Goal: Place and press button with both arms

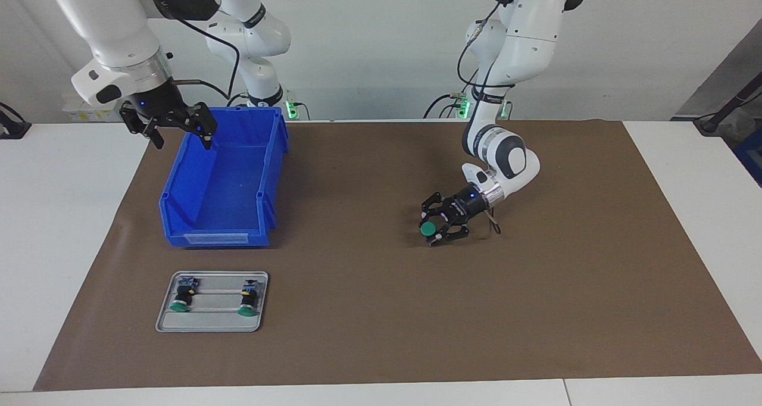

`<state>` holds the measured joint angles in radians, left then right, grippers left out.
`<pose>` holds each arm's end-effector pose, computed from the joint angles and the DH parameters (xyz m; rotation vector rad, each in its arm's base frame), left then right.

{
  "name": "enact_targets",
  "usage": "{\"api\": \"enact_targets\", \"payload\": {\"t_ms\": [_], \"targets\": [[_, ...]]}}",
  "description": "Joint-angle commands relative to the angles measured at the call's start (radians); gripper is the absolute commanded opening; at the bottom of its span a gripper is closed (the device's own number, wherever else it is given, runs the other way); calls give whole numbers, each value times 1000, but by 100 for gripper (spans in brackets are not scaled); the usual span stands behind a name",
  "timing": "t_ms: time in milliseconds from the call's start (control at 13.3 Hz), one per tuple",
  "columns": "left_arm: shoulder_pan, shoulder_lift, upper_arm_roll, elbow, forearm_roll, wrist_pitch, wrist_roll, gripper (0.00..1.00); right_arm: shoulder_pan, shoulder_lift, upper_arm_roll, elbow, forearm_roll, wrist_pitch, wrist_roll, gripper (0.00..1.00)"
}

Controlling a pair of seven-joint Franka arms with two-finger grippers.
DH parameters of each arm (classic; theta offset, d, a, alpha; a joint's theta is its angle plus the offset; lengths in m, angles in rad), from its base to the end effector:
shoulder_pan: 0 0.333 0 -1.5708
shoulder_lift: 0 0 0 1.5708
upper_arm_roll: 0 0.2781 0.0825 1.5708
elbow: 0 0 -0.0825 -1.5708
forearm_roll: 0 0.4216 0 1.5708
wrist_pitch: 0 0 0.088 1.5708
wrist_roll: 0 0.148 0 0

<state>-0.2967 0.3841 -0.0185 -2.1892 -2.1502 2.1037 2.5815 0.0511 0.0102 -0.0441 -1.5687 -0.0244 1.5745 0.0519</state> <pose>0.5457 -0.2513 0.1466 1.6990 -0.9796 1.3521 0.5949 0.0007 0.5410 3.1158 -0.0697 -0.0057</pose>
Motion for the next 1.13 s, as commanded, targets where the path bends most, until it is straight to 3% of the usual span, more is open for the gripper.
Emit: {"api": "enact_targets", "payload": {"t_ms": [0, 1051], "targets": [[-2, 2, 8, -7, -28, -53, 35, 0, -5, -18, 4, -21, 4, 4, 6, 100], [19, -41, 12, -161, -27, -218, 103, 0, -5, -18, 4, -19, 4, 4, 6, 100]]}}
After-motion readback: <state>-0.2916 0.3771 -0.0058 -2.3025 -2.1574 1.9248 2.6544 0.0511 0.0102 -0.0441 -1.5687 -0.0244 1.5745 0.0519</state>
